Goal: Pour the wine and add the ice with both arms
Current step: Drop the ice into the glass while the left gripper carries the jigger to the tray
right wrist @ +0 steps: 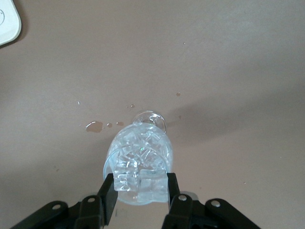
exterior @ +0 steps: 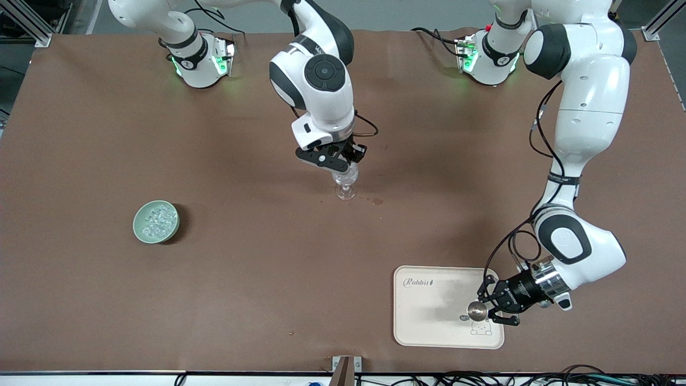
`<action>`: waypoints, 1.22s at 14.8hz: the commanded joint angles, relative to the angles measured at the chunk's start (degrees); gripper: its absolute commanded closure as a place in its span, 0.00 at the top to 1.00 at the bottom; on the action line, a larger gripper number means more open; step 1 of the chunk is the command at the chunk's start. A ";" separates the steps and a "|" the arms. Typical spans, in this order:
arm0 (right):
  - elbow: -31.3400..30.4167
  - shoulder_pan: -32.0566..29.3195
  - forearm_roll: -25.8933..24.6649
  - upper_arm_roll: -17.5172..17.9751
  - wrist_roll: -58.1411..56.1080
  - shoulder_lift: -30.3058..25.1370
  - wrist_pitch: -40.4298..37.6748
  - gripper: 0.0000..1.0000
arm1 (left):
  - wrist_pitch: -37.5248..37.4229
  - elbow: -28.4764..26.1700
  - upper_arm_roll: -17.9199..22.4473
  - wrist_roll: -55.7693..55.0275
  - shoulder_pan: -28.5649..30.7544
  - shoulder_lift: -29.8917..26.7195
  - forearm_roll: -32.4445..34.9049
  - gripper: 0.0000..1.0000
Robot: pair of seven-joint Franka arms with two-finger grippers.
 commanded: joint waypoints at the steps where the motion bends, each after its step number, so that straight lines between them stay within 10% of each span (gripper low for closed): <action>1: 1.32 0.41 -1.33 -0.43 1.41 0.69 -0.09 0.05 | 1.64 2.27 -0.31 0.58 -0.46 1.86 -5.25 0.07; 8: 1.32 0.32 -1.42 -0.34 1.32 0.86 -0.09 0.15 | 3.22 -2.83 -0.14 20.69 -1.26 1.60 -27.58 0.17; 13: 1.50 0.23 -1.33 -0.34 1.32 0.86 -0.09 0.46 | 3.49 -3.10 -0.14 21.85 -2.40 2.74 -31.46 0.24; 14: 1.76 0.23 -1.33 -0.34 1.32 0.86 -0.09 0.51 | 3.49 -3.10 -0.14 21.76 -2.31 2.74 -31.46 0.35; 16: 1.76 0.41 -1.33 -0.34 1.32 0.86 -0.09 0.56 | 3.40 -3.27 -0.14 20.89 -2.05 2.39 -31.55 1.00; 18: 1.76 0.41 -1.33 -0.34 1.32 0.86 -0.09 0.58 | 2.96 -3.28 -0.14 20.97 -1.61 2.31 -31.29 1.00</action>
